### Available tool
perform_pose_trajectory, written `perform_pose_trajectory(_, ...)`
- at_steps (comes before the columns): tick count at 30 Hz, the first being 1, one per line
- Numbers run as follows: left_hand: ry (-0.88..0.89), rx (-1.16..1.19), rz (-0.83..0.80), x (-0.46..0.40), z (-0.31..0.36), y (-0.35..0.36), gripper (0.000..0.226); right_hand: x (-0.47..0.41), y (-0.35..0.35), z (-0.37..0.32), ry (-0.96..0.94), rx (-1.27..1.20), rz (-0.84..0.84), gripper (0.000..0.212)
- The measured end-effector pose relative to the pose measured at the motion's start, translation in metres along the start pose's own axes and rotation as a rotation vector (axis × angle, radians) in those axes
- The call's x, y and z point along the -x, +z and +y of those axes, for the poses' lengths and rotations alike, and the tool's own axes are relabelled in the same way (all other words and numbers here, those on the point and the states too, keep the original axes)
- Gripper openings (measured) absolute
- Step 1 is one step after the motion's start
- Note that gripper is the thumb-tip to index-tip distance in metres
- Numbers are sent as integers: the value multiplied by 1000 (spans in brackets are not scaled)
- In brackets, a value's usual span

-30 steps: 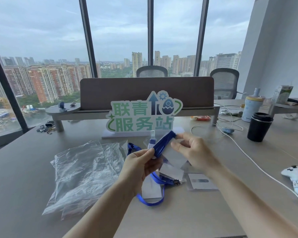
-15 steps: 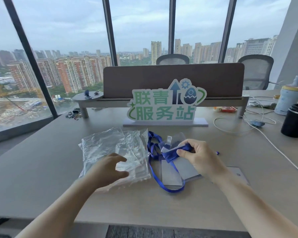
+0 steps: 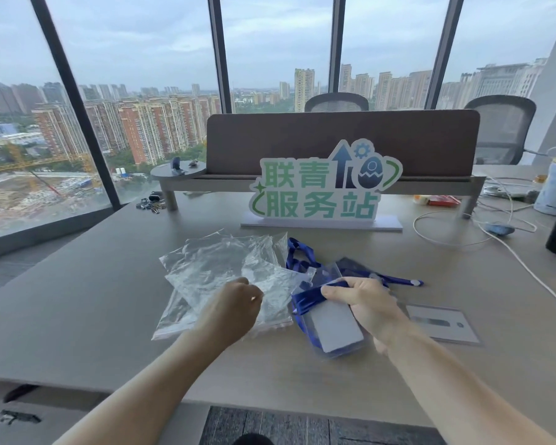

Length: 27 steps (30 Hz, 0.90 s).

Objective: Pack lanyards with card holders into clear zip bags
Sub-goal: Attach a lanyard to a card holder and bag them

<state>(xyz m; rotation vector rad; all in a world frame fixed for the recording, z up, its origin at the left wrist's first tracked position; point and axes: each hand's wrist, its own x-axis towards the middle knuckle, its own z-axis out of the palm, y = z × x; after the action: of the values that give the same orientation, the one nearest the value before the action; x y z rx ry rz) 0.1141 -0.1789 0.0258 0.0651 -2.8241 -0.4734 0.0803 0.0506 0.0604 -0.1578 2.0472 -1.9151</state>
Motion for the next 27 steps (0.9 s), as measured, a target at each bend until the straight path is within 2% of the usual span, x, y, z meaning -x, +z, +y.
perform_pose_trajectory(6,96,30,21,-4,24,15,29,-16,7,13,238,95,-4,11)
perform_pose_trajectory(11,191,11,14,-2,32,23,27,-31,16,25,298,175,19,12)
perform_pose_trajectory(13,190,11,11,-1,33,24,28,-35,21,29,323,31,81,12)
perform_pose_trajectory(15,172,39,10,-2,34,24,29,-41,22,32,329,-179,93,22)
perform_pose_trajectory(17,132,72,0,-4,34,23,29,-39,22,30,340,-341,-57,33)
perform_pose_trajectory(18,113,83,-6,-5,35,22,29,-38,19,31,342,-346,-116,35)
perform_pose_trajectory(20,106,82,-16,-5,34,21,29,-35,13,30,318,-162,-94,30)
perform_pose_trajectory(24,116,93,-35,0,30,21,28,-38,-7,33,69,220,333,21)
perform_pose_trajectory(25,114,98,-39,1,30,22,27,-40,-11,34,6,295,385,18)
perform_pose_trajectory(27,114,97,-54,3,31,23,26,-44,-13,36,-9,435,363,13)
